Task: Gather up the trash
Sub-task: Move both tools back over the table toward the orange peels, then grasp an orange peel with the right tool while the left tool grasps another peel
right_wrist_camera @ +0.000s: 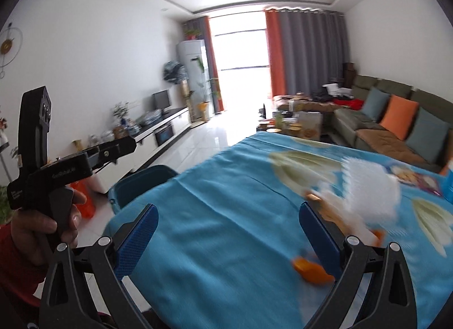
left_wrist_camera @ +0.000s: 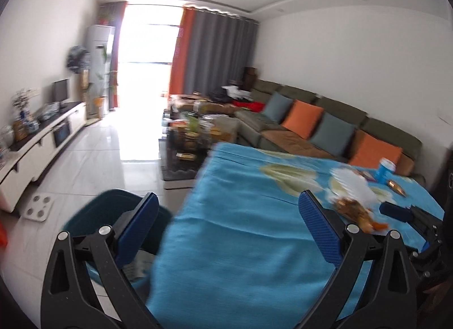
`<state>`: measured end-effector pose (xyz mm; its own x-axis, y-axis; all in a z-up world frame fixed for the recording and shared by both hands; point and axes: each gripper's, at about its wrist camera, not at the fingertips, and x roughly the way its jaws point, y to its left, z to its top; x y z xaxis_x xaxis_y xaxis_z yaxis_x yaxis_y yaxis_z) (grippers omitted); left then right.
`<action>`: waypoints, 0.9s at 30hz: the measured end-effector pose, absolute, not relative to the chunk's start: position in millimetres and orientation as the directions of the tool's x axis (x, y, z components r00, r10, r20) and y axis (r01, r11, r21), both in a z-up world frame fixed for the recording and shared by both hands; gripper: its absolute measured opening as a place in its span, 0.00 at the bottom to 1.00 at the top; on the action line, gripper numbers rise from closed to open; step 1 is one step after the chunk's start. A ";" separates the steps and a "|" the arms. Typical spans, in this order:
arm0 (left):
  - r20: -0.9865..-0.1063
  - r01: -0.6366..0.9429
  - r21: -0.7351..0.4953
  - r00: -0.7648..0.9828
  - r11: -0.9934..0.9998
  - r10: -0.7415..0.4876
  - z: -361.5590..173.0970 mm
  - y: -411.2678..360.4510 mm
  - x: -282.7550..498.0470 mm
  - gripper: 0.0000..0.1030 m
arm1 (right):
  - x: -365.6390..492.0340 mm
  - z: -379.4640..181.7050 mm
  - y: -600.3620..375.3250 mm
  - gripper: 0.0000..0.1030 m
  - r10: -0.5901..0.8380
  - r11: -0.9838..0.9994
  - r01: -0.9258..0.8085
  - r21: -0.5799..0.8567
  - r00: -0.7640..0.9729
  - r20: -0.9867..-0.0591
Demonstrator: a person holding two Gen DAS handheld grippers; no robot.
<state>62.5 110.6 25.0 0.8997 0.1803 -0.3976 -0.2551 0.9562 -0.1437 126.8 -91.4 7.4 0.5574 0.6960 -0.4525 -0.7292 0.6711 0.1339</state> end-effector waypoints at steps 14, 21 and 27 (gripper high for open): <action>-0.466 0.075 -0.140 0.875 0.987 -0.132 -5.4 11.3 96.7 0.94 | 131.5 -25.2 -189.6 0.93 0.514 0.849 -0.496 0.182 0.694 -0.504; -0.499 0.170 -0.101 0.843 0.980 -0.198 -17.7 -21.0 115.5 0.94 | 142.8 -29.8 -209.6 0.93 0.457 0.881 -0.446 0.158 0.717 -0.526; -0.537 0.193 -0.084 0.818 0.978 -0.208 -25.8 -32.2 135.1 0.94 | 168.9 -34.8 -211.1 0.93 0.414 0.896 -0.426 0.123 0.704 -0.577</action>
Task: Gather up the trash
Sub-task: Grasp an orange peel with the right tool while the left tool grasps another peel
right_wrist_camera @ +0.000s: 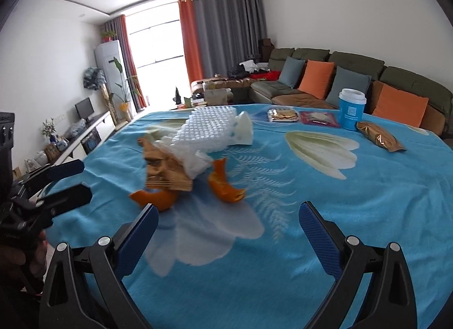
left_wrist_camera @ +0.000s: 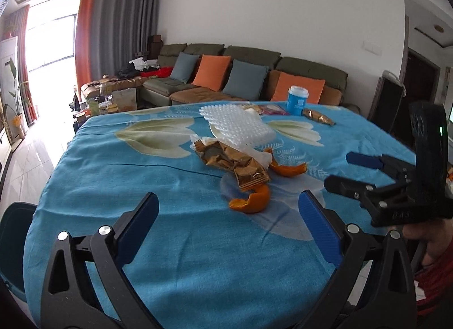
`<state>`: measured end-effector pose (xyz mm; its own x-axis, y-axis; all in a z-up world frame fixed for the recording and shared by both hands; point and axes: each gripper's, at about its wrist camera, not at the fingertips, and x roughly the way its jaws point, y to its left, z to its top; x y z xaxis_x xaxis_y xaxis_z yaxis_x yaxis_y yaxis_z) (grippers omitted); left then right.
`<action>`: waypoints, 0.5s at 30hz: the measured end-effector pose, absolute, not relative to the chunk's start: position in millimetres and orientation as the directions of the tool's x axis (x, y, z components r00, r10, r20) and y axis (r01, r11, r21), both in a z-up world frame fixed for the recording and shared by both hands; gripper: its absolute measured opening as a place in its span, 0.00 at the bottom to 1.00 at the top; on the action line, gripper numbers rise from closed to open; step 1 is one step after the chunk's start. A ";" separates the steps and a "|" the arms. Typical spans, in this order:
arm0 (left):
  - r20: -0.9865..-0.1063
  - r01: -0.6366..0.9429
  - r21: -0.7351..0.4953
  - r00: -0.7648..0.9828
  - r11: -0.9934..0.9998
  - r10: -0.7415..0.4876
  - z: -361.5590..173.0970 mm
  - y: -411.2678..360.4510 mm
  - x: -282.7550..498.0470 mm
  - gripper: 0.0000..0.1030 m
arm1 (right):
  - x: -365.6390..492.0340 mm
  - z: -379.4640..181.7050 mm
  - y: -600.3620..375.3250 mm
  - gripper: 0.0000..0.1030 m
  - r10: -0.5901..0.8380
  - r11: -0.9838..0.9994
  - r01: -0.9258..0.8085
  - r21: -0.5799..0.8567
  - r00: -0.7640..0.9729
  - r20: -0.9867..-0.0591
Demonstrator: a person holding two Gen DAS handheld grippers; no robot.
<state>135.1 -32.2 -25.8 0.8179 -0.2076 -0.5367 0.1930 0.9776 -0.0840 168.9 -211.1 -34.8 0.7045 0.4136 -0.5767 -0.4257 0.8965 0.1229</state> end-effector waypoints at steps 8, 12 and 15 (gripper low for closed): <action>-0.608 0.218 -0.080 0.763 0.973 -0.221 -40.6 -47.7 168.8 0.94 | 194.9 -41.7 -198.7 0.88 0.404 0.885 -0.456 0.092 0.655 -0.639; -0.635 0.237 -0.068 0.739 0.969 -0.225 -45.9 -55.8 182.0 0.94 | 203.0 -43.4 -194.4 0.80 0.407 0.875 -0.475 0.094 0.614 -0.676; -0.664 0.240 -0.077 0.712 0.968 -0.229 -52.6 -58.9 192.5 0.89 | 207.2 -43.2 -190.7 0.74 0.398 0.872 -0.482 0.084 0.600 -0.694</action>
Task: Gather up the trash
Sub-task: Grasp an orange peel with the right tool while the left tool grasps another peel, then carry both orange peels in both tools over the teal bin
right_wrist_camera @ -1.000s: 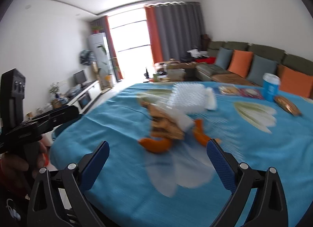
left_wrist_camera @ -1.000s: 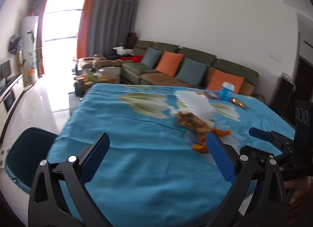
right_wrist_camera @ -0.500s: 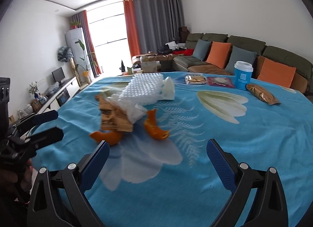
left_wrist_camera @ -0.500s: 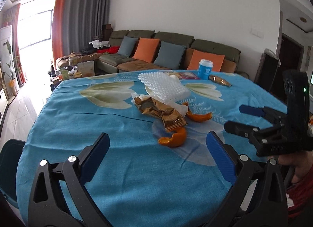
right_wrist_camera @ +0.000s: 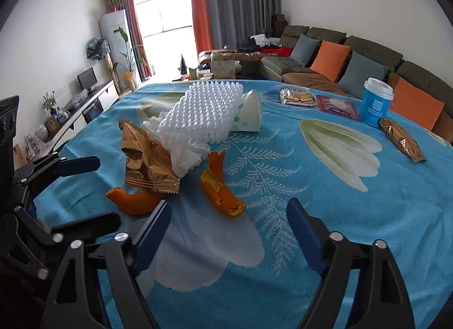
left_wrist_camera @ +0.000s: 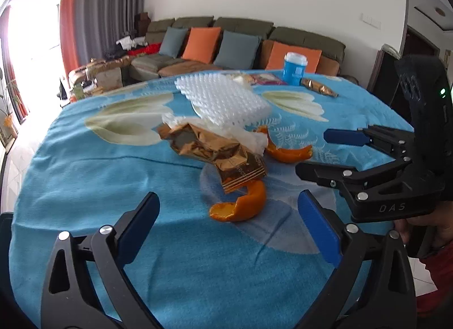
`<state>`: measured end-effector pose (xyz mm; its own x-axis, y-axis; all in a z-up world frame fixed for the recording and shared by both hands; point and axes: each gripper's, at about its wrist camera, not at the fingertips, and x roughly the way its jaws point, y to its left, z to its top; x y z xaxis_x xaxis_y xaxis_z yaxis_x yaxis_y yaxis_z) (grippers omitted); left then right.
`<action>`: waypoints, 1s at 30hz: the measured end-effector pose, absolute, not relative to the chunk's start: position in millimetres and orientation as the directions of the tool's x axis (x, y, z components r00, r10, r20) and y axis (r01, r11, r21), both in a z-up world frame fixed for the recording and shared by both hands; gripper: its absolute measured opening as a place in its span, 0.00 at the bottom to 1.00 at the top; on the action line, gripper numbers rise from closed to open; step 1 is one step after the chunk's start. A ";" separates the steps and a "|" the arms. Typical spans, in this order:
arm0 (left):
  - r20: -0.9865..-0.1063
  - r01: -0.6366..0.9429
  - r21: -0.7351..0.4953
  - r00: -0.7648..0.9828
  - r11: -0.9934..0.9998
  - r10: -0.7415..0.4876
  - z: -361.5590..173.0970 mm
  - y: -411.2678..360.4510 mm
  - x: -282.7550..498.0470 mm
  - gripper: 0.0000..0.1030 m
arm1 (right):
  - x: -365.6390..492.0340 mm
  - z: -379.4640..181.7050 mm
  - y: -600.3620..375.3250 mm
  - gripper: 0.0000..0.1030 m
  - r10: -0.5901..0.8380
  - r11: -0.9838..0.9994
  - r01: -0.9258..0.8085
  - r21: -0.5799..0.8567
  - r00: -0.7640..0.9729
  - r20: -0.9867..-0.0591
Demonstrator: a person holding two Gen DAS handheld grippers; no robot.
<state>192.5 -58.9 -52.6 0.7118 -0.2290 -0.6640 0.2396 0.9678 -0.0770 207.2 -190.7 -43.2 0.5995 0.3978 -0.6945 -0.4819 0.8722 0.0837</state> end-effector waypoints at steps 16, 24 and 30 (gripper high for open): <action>-0.697 0.307 -0.107 0.655 0.946 -0.292 -70.0 -65.6 203.6 0.39 | 221.1 -53.3 -181.1 0.17 0.441 0.826 -0.549 0.123 0.496 -0.748; -0.674 0.333 -0.132 0.661 0.934 -0.331 -65.1 -63.5 192.6 0.20 | 213.5 -47.7 -191.0 0.14 0.458 0.828 -0.542 0.143 0.508 -0.730; -0.660 0.360 -0.183 0.645 0.915 -0.386 -59.0 -61.2 181.0 0.19 | 203.0 -37.8 -208.3 0.14 0.445 0.856 -0.493 0.156 0.549 -0.708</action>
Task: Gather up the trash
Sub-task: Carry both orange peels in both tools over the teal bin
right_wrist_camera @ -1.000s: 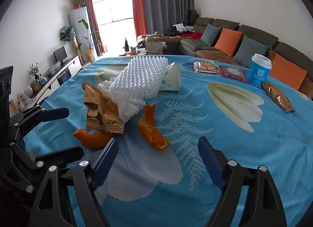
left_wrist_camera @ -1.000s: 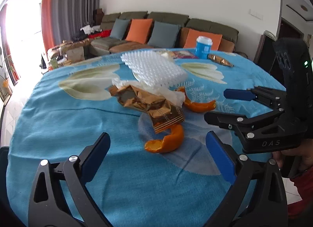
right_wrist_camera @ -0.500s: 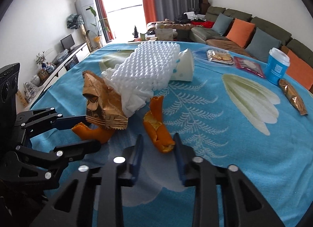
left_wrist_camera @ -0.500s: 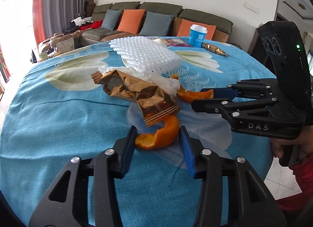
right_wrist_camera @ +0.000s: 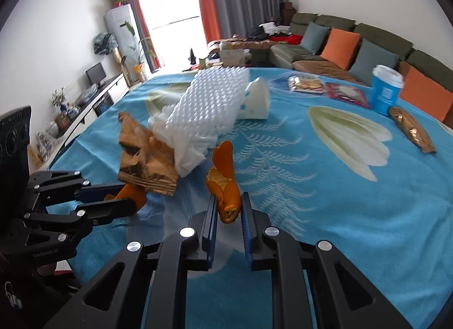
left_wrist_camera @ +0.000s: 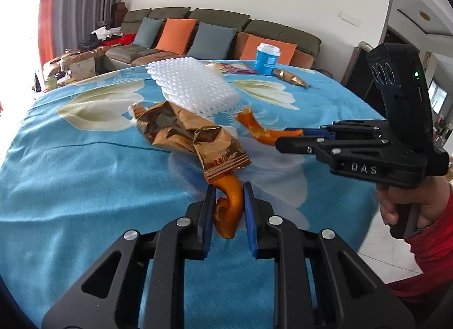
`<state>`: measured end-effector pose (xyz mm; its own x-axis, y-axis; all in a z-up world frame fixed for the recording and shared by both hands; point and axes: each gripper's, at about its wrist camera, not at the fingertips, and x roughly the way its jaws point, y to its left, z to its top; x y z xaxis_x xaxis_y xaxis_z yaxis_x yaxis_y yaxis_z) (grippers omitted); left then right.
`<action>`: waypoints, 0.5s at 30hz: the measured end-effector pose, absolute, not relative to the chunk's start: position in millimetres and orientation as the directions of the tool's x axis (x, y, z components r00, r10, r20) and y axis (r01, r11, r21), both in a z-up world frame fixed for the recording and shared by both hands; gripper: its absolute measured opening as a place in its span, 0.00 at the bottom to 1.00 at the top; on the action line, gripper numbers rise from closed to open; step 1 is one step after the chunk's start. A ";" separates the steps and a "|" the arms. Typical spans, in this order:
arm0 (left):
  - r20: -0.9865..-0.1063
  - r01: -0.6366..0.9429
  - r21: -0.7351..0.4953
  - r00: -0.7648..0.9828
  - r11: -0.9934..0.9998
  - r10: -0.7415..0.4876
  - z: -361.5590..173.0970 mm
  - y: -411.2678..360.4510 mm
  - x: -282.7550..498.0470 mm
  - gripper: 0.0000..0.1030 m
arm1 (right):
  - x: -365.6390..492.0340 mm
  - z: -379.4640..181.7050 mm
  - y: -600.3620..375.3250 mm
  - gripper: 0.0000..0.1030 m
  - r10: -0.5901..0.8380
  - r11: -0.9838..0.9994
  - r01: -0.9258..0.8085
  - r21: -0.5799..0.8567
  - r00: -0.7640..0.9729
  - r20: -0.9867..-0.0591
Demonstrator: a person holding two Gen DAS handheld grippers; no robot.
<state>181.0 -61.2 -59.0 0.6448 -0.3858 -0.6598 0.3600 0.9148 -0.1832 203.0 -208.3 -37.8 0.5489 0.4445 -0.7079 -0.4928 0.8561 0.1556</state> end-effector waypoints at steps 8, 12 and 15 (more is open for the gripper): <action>-0.601 0.412 -0.317 0.609 0.854 -0.517 -39.8 -53.9 162.7 0.19 | 194.7 -22.7 -227.2 0.14 0.424 0.881 -0.446 0.156 0.602 -0.676; -0.575 0.397 -0.317 0.642 0.861 -0.507 -29.6 -47.4 156.5 0.19 | 190.4 -17.3 -225.6 0.14 0.430 0.878 -0.454 0.149 0.613 -0.663; -0.559 0.380 -0.310 0.669 0.872 -0.490 -22.9 -39.0 151.4 0.19 | 187.3 -9.2 -223.7 0.14 0.443 0.873 -0.464 0.151 0.623 -0.645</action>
